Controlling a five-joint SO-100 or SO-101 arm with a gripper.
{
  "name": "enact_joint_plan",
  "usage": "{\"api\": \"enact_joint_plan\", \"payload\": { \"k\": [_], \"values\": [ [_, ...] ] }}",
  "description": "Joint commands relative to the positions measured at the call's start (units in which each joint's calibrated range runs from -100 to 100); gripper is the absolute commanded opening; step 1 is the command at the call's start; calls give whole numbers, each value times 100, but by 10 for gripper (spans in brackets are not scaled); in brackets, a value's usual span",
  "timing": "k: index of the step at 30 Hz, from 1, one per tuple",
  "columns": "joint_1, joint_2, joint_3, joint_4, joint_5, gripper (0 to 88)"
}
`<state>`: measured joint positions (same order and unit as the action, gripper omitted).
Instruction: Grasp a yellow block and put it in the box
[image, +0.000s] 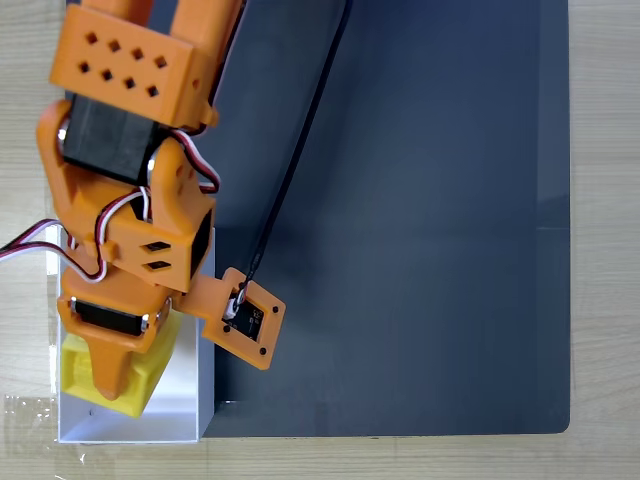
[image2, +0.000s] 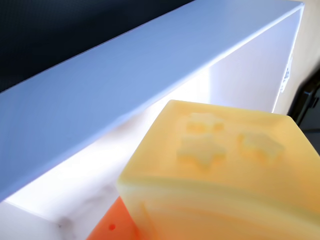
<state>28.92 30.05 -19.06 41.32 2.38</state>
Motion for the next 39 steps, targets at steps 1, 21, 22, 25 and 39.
{"api": "enact_joint_plan", "payload": {
  "k": [1,21,22,25,39],
  "values": [
    [20,-115,-324,-14,30,230],
    [-39,-166,-315,457,219,421],
    [-39,-191,-315,457,213,421],
    [-47,-259,-378,457,182,406],
    [-653,-3259,418,2342,156,19]
  ]
}}
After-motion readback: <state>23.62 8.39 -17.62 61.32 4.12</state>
